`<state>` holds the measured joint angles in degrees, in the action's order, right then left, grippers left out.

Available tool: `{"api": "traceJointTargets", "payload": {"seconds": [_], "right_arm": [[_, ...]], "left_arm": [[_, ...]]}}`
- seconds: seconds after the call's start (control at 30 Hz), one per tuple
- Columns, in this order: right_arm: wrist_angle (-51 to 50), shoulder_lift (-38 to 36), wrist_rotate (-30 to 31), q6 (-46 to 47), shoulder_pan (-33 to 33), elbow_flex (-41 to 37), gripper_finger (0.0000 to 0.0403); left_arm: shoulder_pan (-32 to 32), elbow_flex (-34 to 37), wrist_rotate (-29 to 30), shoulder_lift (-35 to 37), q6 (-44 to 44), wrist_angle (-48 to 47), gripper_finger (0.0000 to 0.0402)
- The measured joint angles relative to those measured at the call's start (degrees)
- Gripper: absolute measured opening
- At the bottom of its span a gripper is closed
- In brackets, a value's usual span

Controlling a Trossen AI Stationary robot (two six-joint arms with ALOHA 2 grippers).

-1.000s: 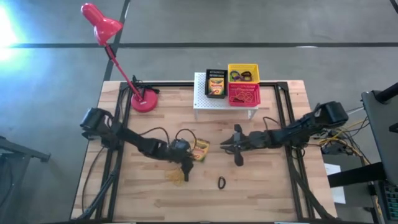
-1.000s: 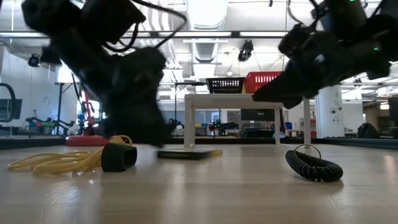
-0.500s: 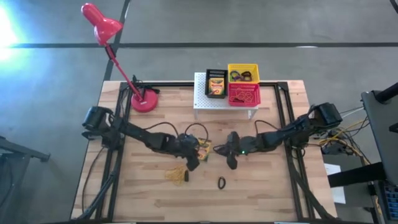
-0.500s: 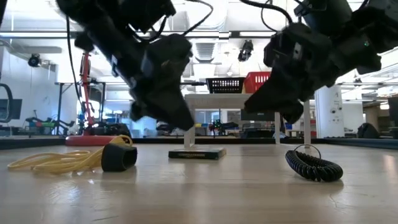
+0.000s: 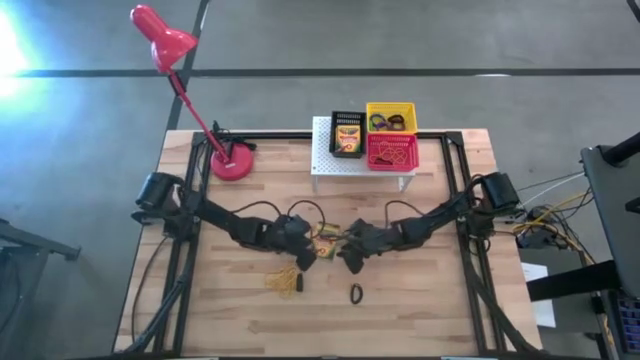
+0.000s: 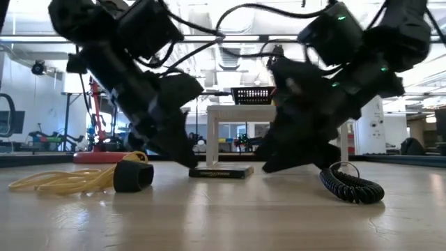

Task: Pick & Place Office Desk Supplies
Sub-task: Put the crayon box into the black basket on the shelf

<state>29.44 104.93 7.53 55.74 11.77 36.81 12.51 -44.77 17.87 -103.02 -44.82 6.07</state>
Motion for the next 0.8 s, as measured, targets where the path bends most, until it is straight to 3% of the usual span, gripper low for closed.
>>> {"api": "traceJointTargets", "payload": {"seconds": [0.3, 0.47, 0.8], "right_arm": [[-9.70, 1.30, -0.65, 1.87, -0.54, 6.49, 0.0207], [-19.04, 0.47, -1.57, 4.35, -1.22, 9.20, 0.0206], [-32.92, -2.95, -2.82, 4.40, -1.22, 13.05, 0.0194]], "left_arm": [[0.67, 1.97, 0.42, -4.26, 0.59, 10.15, 0.0005], [1.26, 1.95, 1.66, -7.53, 1.99, 16.42, 0.0004], [1.83, 1.86, 1.96, -8.52, 3.03, 19.05, 0.0003]]}}
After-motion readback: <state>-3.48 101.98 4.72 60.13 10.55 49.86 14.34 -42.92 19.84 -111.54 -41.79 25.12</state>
